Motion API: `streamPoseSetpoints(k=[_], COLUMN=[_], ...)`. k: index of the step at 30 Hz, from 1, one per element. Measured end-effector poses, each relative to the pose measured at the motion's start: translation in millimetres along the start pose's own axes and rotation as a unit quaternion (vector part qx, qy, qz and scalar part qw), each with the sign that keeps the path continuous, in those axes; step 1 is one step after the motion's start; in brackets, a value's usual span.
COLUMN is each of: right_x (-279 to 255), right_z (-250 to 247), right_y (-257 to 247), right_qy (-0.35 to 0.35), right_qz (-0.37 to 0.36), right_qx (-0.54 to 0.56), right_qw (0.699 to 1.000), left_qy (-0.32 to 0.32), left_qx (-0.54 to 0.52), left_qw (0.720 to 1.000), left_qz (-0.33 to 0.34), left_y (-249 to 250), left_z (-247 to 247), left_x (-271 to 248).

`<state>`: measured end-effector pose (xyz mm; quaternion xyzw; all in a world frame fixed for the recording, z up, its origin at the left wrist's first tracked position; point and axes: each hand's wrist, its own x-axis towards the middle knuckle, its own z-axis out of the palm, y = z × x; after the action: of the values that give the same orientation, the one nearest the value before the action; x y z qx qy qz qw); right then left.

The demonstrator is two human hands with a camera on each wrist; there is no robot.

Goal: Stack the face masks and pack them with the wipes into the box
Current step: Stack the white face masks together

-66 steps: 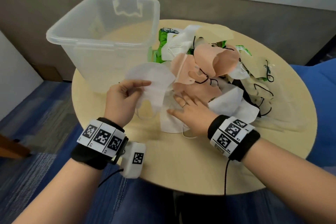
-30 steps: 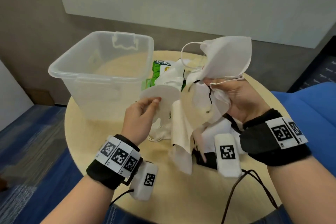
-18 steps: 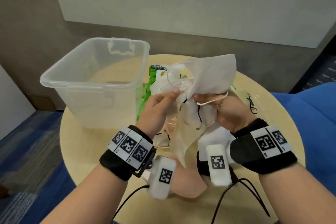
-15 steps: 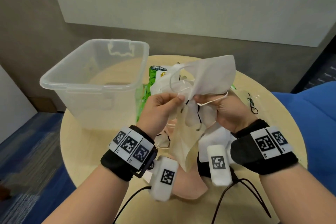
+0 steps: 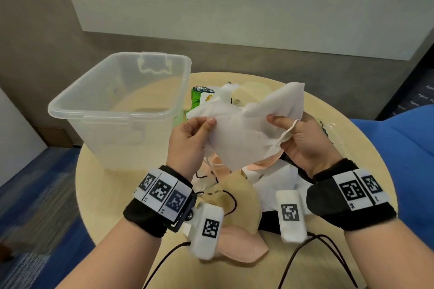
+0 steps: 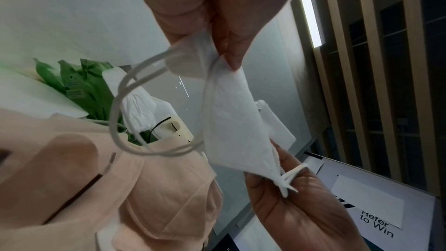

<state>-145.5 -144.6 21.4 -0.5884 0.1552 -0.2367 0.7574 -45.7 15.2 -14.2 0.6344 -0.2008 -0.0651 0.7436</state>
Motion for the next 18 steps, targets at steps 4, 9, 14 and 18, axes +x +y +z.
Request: streamPoseSetpoints(k=[4, 9, 14, 18], right_x=[3.8, 3.3, 1.7, 0.6], right_z=[2.8, 1.4, 1.0, -4.3], right_y=[-1.7, -10.2, -12.3, -11.5], right_qy=[0.022, 0.03, -0.017, -0.122], right_qz=[-0.01, -0.091, -0.158, -0.167], right_qx=[-0.005, 0.01, -0.125, -0.257], right_qw=[1.0, 0.995, 0.979, 0.944], left_qy=[0.008, 0.033, 0.034, 0.04], left_qx=[0.006, 0.036, 0.076, 0.09], left_qw=[1.0, 0.999, 0.996, 0.994], left_qz=[0.002, 0.003, 0.037, 0.054], left_y=[-1.5, -4.0, -3.7, -4.4], left_z=[-0.8, -4.1, -0.8, 0.0], left_x=[2.2, 4.9, 6.4, 9.0])
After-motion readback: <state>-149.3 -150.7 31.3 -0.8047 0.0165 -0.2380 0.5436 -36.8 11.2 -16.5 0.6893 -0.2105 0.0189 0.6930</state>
